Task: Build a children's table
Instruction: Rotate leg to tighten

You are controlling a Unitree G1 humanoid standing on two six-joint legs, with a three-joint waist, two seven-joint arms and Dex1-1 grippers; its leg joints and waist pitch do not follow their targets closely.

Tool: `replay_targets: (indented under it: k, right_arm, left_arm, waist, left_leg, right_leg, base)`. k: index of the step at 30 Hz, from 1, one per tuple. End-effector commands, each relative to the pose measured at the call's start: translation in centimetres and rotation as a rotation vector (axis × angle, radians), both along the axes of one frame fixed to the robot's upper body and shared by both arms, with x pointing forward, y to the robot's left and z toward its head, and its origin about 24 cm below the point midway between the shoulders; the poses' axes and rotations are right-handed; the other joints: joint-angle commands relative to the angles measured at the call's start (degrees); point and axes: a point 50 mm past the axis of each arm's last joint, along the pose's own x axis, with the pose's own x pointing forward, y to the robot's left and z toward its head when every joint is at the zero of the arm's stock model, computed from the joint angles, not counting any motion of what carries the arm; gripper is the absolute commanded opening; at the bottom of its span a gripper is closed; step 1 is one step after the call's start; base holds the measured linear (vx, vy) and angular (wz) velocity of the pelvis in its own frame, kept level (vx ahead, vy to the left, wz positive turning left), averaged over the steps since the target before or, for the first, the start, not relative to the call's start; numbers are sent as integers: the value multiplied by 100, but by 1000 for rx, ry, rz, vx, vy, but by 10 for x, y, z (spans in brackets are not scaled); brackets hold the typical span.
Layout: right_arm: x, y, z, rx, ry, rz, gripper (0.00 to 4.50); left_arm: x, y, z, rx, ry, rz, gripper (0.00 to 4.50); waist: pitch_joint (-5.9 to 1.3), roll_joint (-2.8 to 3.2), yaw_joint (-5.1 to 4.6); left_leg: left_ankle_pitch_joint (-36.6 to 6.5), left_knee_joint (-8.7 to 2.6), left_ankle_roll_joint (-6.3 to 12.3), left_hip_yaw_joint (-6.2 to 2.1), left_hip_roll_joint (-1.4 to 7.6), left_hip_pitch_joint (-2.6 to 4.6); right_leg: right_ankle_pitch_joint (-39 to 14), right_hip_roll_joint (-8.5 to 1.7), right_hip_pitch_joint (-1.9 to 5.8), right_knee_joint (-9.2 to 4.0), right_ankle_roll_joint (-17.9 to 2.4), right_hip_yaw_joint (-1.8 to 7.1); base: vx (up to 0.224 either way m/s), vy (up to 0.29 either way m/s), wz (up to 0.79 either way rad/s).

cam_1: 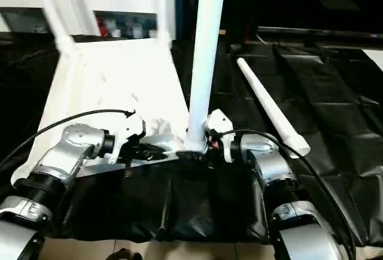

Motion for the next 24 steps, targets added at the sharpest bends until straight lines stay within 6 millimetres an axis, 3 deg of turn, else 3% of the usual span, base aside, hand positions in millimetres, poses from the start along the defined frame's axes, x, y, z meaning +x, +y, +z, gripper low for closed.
replay_targets:
  k: [1, 9, 13, 15, 17, 21, 22, 23, 24]
  right_arm:
    - [-7, 11, -1, -14, 28, 118, 356]
    - [-11, 17, -2, 14, 72, 170, 292]
    - [-15, 19, -6, 61, 105, 115, 278]
    - [-12, 22, -8, 85, 104, 36, 276]
    - [-7, 25, -11, 85, 89, -71, 275]
    - [9, 35, -18, 68, 56, -364, 274]
    - [12, 39, -18, 77, 67, -420, 274]
    - [16, 44, -19, 79, 74, -489, 274]
    - [17, 46, -20, 77, 76, -515, 274]
  left_arm:
    - [-1, -14, 12, -43, -44, -106, 0]
    - [-1, -10, 11, -42, -32, -120, 0]
    - [0, -15, 10, -84, -14, -75, 0]
    - [2, -19, 10, -103, -8, -27, 0]
    - [6, -24, 10, -106, -19, 30, 0]
    - [15, -44, 8, -107, -33, 200, 0]
    - [16, -49, 8, -112, -29, 231, 0]
    - [18, -56, 9, -116, -31, 267, 0]
    - [19, -59, 9, -116, -32, 280, 0]
  waist:
    - [-388, -26, -10]
    - [-387, -44, 21]
    - [-393, -51, 42]
    - [-390, -47, 42]
    - [-374, -66, 21]
    - [-330, -78, -109]
    - [-337, -77, -126]
    - [-330, -39, -178]
    - [-334, -48, -207]
  left_leg:
    - [-1401, -373, 289, -83, 213, 105]
    - [-1342, -377, 241, -87, 220, 104]
    - [-1301, -372, 244, -83, 221, 112]
    - [-1273, -376, 232, -83, 223, 106]
    - [-1399, -386, 157, -92, 203, 98]
    - [-1648, -412, -42, -131, 172, 118]
    - [-1681, -405, -49, -131, 171, 129]
    - [-1745, -413, -65, -139, 164, 121]
    - [-1732, -412, -81, -146, 163, 102]
  right_leg:
    - [-1301, -358, 265, -416, -1301, 308]
    - [-1321, -370, 263, -402, -1294, 310]
    - [-1274, -371, 263, -400, -1278, 313]
    - [-1230, -362, 262, -391, -1283, 314]
    - [-1532, -381, 267, -427, -1212, 307]
    - [-2478, -411, 243, -546, -915, 297]
    - [-2546, -408, 236, -553, -892, 294]
    - [-2600, -394, 235, -575, -863, 291]
    - [-2570, -389, 244, -562, -860, 287]
  base:
    - [0, 0, 0]
    - [0, 0, 0]
    - [0, 0, 0]
    - [0, 0, 0]
    - [0, 0, 0]
    - [0, 0, 0]
    - [0, 0, 0]
    - [0, 0, 0]
    - [0, 0, 0]
